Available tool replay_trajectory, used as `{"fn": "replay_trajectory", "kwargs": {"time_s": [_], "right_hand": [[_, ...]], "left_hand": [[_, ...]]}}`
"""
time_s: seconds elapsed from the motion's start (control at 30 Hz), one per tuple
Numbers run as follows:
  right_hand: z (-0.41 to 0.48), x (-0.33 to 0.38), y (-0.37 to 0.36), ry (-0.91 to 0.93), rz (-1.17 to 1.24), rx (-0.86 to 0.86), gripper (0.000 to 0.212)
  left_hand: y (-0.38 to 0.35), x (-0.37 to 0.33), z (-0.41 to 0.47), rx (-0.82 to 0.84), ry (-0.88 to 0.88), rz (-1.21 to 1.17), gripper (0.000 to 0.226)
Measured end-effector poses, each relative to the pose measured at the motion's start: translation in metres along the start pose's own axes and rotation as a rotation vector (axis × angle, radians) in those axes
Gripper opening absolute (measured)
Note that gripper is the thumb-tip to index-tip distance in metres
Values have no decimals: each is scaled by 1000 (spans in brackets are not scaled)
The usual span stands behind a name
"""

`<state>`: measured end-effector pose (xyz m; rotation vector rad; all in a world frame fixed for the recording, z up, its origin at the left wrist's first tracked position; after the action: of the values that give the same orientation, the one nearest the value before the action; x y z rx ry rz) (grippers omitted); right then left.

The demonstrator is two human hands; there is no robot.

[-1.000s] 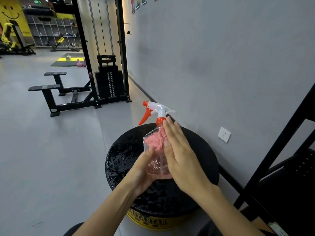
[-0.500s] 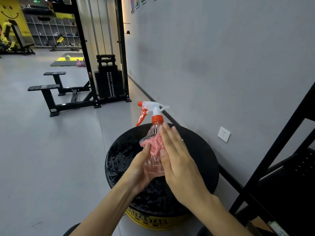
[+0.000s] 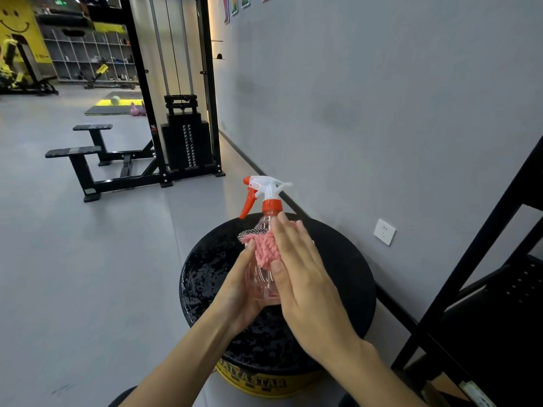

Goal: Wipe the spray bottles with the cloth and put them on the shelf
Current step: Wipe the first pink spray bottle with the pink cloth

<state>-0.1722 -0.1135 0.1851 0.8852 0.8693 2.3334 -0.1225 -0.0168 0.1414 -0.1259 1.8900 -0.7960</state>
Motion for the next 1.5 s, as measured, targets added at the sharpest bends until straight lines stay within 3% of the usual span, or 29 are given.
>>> {"fn": "replay_trajectory", "kwargs": {"time_s": [0.2, 0.5, 0.77, 0.97, 1.03, 1.17, 1.4, 1.5], "right_hand": [[25, -10, 18, -96, 109, -26, 53], [-1, 2, 2, 10, 22, -51, 53], [21, -15, 16, -75, 6, -82, 53], [13, -7, 8, -26, -109, -40, 54], [1, -2, 0, -3, -116, -24, 54], [-3, -3, -1, 13, -103, -18, 54], [31, -27, 28, -145, 110, -72, 57], [23, -22, 27, -132, 128, -44, 56]], "left_hand": [[-11, 1, -3, 49, 7, 67, 49], [-8, 0, 0, 15, -28, 36, 47], [-13, 4, -4, 26, 6, 118, 45], [-8, 8, -1, -12, -9, 111, 36], [-4, 8, 0, -23, -15, 97, 41], [-5, 8, 1, 34, -24, 136, 82], [-15, 12, -3, 192, -30, 207, 67], [-14, 9, -4, 169, -43, 215, 80]]}}
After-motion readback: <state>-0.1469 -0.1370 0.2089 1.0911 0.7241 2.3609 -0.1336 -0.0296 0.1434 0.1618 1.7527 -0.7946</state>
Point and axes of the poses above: each hand's wrist, its own z-axis towards the middle knuckle, its own y-axis out of the back of the hand, x = y × z, the point moved 4 cm from there along z, towards the middle knuckle, and after that the axes turned 15 degrees about y, right-handed, at the moved point
